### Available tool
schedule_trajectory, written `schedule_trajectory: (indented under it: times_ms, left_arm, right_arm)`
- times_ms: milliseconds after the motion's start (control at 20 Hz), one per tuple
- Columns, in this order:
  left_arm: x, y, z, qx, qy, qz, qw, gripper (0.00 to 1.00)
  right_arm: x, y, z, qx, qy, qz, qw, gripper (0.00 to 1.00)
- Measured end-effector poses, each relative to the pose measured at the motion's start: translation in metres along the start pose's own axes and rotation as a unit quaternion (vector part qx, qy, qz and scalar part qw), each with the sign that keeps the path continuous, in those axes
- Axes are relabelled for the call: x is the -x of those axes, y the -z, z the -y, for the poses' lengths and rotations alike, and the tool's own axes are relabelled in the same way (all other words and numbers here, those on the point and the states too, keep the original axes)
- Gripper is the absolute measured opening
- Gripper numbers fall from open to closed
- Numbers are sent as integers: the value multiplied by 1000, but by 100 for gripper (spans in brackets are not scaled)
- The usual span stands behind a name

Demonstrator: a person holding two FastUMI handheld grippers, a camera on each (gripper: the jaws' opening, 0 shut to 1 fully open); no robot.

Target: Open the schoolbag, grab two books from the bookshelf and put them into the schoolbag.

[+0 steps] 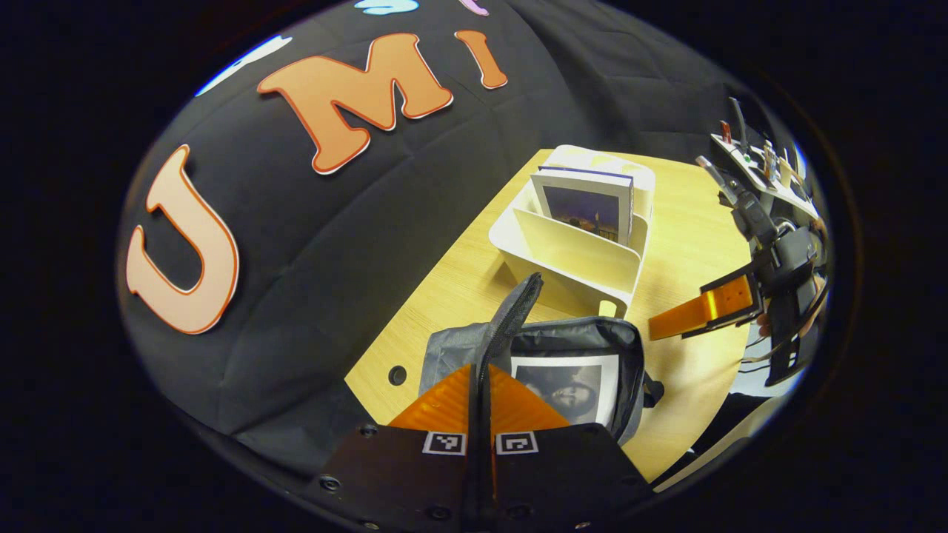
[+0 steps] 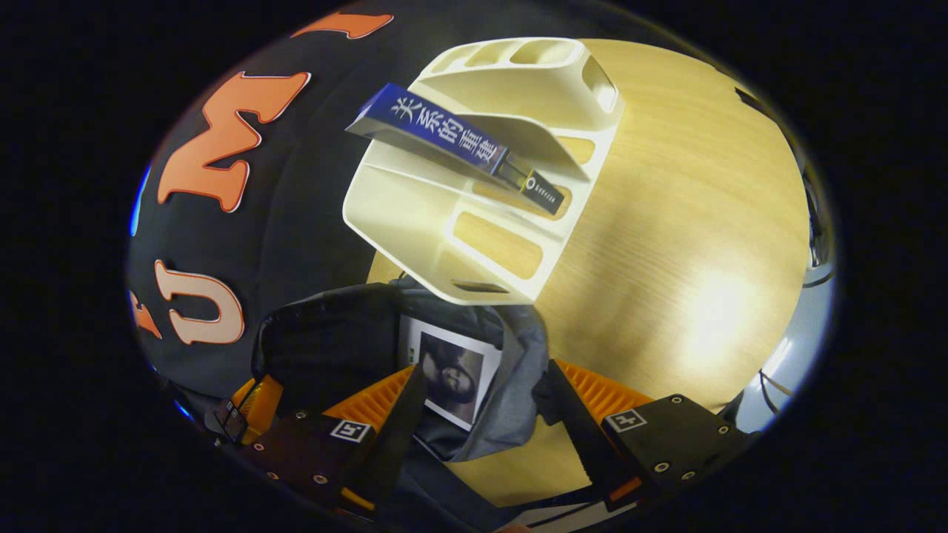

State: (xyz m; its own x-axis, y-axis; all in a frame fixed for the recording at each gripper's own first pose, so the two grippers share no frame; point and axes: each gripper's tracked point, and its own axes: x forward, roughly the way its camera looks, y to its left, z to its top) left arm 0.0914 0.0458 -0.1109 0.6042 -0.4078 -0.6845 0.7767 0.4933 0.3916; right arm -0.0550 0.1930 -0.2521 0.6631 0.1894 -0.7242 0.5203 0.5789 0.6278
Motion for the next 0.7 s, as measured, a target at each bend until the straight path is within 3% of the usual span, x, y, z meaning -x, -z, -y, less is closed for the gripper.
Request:
schedule_trajectory:
  times_ms: [200, 350, 700]
  left_arm:
    - [-1, 6, 6, 10, 1, 7, 1000, 0]
    - [-1, 8, 17, 30, 8, 10, 999, 1]
    - [2, 11, 8, 86, 8, 13, 996, 1]
  right_arm:
    - [44, -39, 22, 88, 65, 26, 994, 99]
    - [73, -73, 19, 194, 117, 57, 972, 99]
    - [105, -136, -56, 342, 137, 68, 927, 99]
